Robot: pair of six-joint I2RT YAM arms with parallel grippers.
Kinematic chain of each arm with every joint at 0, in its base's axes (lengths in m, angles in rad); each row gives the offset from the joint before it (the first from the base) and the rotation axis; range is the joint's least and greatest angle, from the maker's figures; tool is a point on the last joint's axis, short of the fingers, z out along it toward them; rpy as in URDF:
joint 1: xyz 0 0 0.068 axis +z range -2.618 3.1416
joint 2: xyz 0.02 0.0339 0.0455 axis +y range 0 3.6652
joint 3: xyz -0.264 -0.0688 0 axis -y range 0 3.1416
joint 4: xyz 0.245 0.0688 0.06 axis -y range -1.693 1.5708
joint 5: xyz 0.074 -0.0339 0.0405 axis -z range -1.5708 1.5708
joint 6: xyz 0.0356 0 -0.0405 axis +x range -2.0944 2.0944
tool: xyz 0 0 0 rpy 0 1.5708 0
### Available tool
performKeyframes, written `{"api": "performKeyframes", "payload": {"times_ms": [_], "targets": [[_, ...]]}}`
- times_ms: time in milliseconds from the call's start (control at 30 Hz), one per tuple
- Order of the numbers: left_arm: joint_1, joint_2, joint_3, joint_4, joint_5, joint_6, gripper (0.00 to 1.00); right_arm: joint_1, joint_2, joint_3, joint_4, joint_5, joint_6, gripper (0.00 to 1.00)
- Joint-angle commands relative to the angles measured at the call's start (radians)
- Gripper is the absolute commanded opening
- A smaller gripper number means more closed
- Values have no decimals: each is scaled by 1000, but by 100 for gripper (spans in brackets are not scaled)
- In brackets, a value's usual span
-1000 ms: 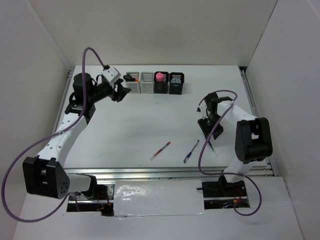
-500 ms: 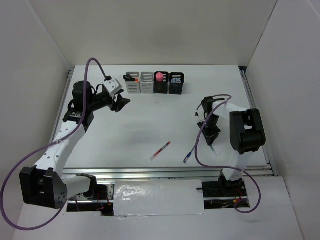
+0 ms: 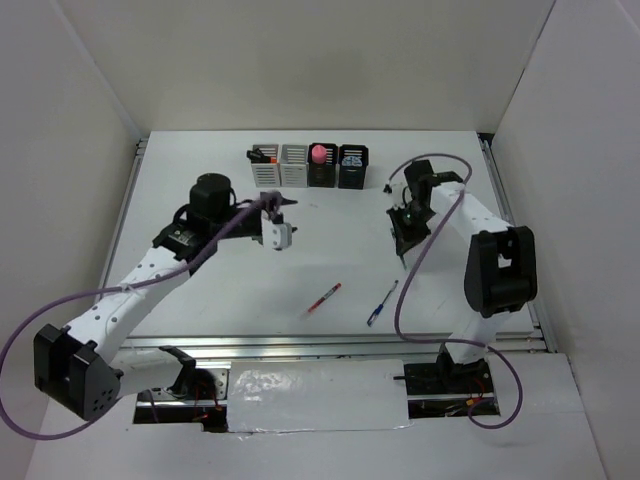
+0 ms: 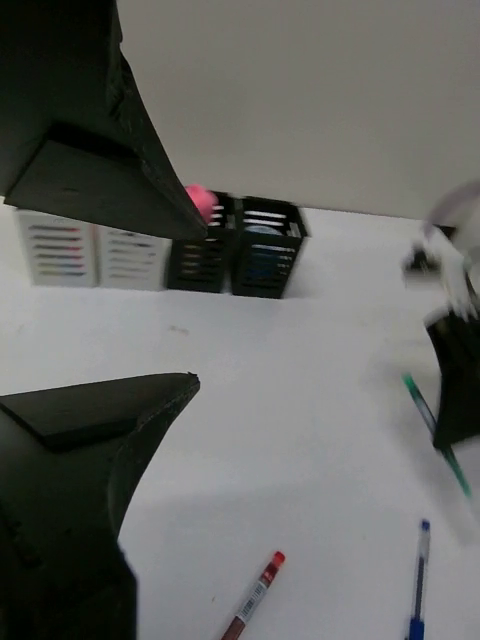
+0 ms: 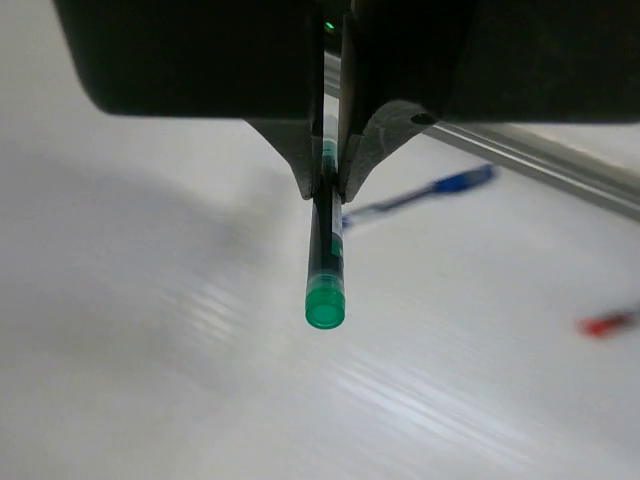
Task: Sort the stationery into containers
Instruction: Pick up the pen from the center of the board.
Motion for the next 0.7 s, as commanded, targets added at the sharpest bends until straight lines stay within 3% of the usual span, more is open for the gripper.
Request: {"api": "performKeyframes", "payload": {"times_ms": [0, 133, 267, 667], "targets": [[-137, -4, -41, -24, -1, 430, 68, 2, -142, 104, -40, -259, 56, 0], [-265, -12, -154, 65, -38, 692, 68, 2, -145, 123, -46, -495, 130, 0], [-348, 42, -168, 89, -35, 805, 68, 8, -116, 124, -65, -713, 168, 0], [-491, 234, -61, -15, -68, 1024, 69, 95, -88, 71, -33, -776, 285, 0]]}}
